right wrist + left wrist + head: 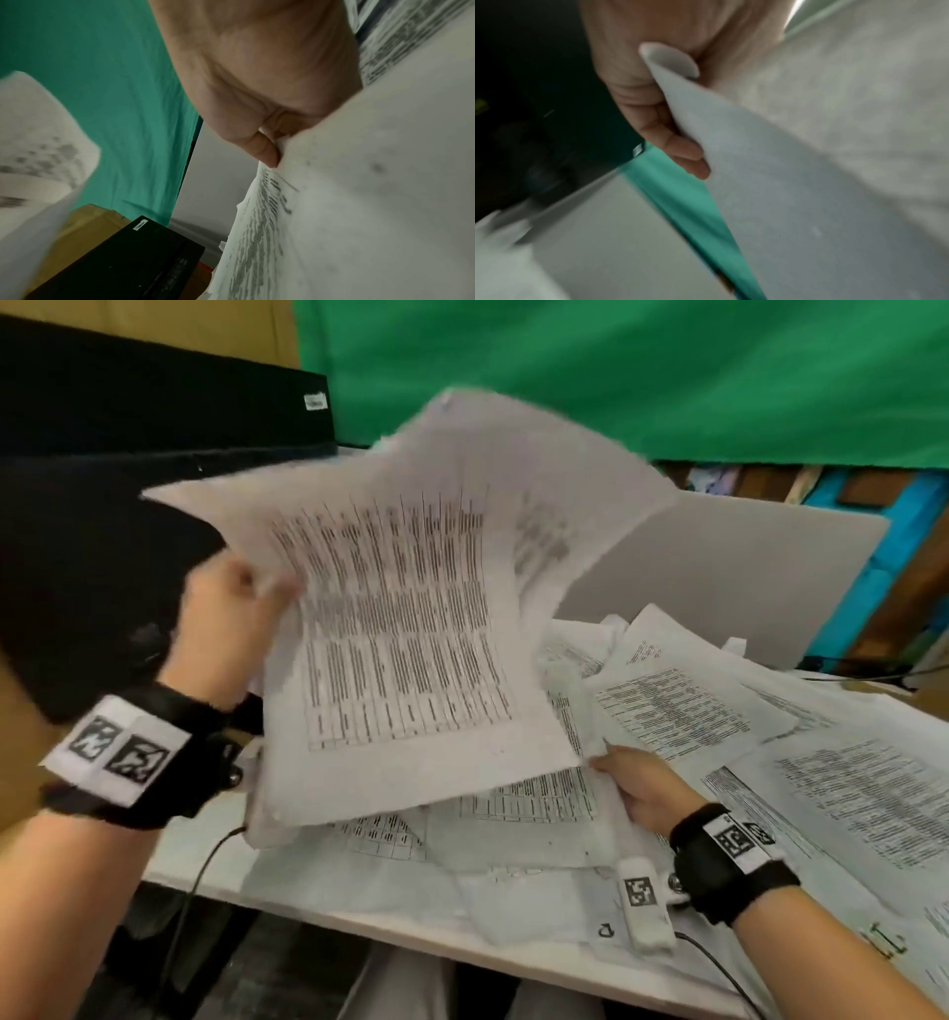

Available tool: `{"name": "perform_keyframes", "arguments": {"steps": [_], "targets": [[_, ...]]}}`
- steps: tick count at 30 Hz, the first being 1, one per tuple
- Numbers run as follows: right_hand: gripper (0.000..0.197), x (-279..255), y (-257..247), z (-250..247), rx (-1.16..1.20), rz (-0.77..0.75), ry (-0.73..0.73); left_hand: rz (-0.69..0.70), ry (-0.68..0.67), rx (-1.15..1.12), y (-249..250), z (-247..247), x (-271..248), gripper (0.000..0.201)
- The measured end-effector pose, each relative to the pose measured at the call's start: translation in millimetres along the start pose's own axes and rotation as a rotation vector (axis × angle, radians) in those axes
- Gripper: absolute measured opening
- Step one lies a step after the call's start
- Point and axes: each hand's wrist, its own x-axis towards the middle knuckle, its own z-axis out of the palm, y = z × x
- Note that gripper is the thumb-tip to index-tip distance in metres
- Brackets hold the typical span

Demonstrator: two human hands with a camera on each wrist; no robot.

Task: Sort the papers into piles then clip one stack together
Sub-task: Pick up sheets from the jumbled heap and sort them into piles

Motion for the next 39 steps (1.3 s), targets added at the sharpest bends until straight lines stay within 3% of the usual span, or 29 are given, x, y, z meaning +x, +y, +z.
{"name": "perform_keyframes", "arguments": {"steps": [2, 4, 10, 13, 15, 18, 21, 24, 28, 31, 33, 35, 37, 39], "targets": [[0.025, -2.6, 2.5, 2.2, 0.024, 0.024, -0.012, -0.214, -0.130, -0.037, -25.7, 37.2, -14.1, 0.012], [0.026, -2.4, 7.6, 2.9, 0.048, 0.045, -0.008, -0.422, -0.192, -0.030, -63.7, 62.6, -22.3, 0.022], [0.032, -12.9, 5.9, 10.9, 0.205, 0.027, -0.005, -0.619, -0.377, -0.139, -108.7, 104.7, -52.6, 0.022], [0.031, -14.3, -0.2, 21.3, 0.048, 0.005, 0.015, -0.574, -0.461, -0.081, -103.9, 109.2, -57.7, 0.023], [0.022, -13.2, -1.2, 24.7, -0.056, -0.006, 0.069, -0.473, -0.430, -0.031, -96.7, 104.0, -57.1, 0.021], [0.031, -13.6, -3.8, 23.6, -0.127, -0.034, 0.079, -0.380, -0.374, -0.027, -92.7, 90.5, -43.3, 0.019], [0.024, -24.0, -9.5, 23.1, -0.138, -0.090, -0.034, -0.454, -0.366, -0.082, -92.9, 82.9, -31.2, 0.023], [0.026, -26.5, -11.3, 23.0, 0.015, -0.100, -0.145, -0.528, -0.354, -0.056, -93.9, 93.7, -32.2, 0.024], [0.031, -28.8, -12.5, 37.3, 0.171, -0.166, -0.187, -0.612, -0.402, -0.120, -99.3, 115.2, -44.9, 0.039], [0.063, -40.0, -24.5, 45.4, 0.019, -0.253, -0.237, -0.442, -0.348, -0.130, -75.5, 119.7, -52.9, 0.028], [0.046, -53.0, -40.2, 49.2, -0.104, -0.392, -0.187, -0.207, -0.278, -0.137, -45.9, 115.1, -53.7, 0.026], [0.030, -67.1, -62.0, 49.3, -0.176, -0.589, -0.040, 0.058, -0.157, -0.167, -14.9, 104.7, -49.4, 0.026], [0.033, -84.5, -84.3, 47.6, -0.172, -0.745, 0.052, 0.280, -0.070, -0.247, 12.4, 94.0, -43.4, 0.031], [0.035, -97.0, -100.7, 45.0, -0.115, -0.814, 0.076, 0.407, -0.045, -0.373, 31.7, 84.6, -37.4, 0.048]]}}
